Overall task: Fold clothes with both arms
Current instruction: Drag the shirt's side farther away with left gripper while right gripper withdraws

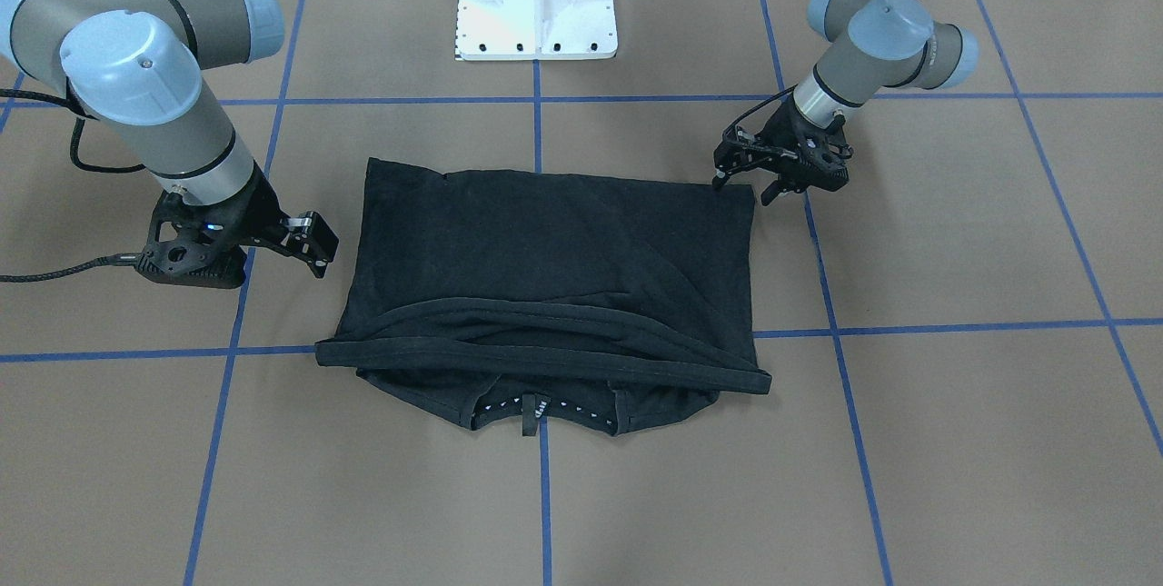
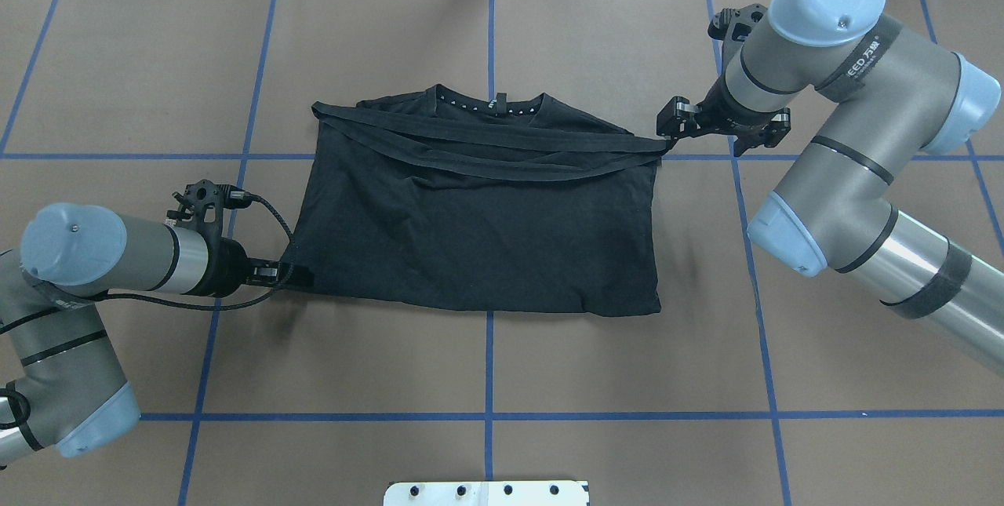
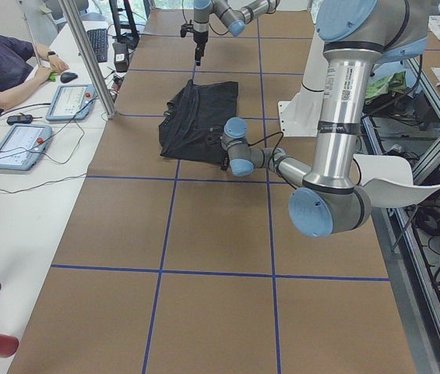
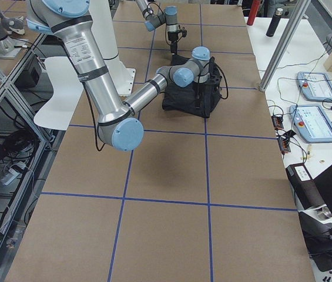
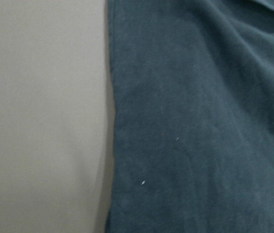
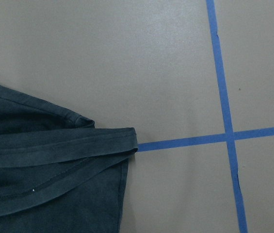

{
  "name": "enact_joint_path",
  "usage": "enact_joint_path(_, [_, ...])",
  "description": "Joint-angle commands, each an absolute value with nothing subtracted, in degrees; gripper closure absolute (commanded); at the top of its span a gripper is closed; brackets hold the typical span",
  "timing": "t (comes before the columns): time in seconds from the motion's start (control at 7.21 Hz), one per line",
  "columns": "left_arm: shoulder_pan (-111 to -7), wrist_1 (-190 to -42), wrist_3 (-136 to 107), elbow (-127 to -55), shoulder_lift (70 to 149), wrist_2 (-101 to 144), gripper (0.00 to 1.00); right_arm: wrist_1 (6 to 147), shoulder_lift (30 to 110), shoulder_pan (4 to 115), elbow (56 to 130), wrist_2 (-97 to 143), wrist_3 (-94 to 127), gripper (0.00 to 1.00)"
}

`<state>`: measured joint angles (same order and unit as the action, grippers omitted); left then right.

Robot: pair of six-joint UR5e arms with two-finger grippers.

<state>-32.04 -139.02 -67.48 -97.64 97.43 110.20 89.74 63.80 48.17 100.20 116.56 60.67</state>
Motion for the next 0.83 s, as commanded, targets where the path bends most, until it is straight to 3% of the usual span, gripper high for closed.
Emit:
enact_joint_path(0.0, [-32.0,-139.1,-67.6,-97.8,97.4,110.7,0.66,89.7,63.8,48.2,100.2,116.5,60.6,0.01])
enact_joint_path(0.14, [-31.9,-139.1,-67.7,-98.1,97.4,110.7,0.86,89.7,63.9,48.2,100.2,116.5,60.6,0.01])
enact_joint_path(0.28, [-32.0,-139.1,-67.6,-98.2,97.4,110.7,1.0,89.7,63.9,48.2,100.2,116.5,60.6,0.01])
enact_joint_path(0.69, [-32.6,-138.5,-66.8,-99.8,96.7,110.7,1.0,89.7,63.9,47.6,100.3,116.6,60.7,0.01])
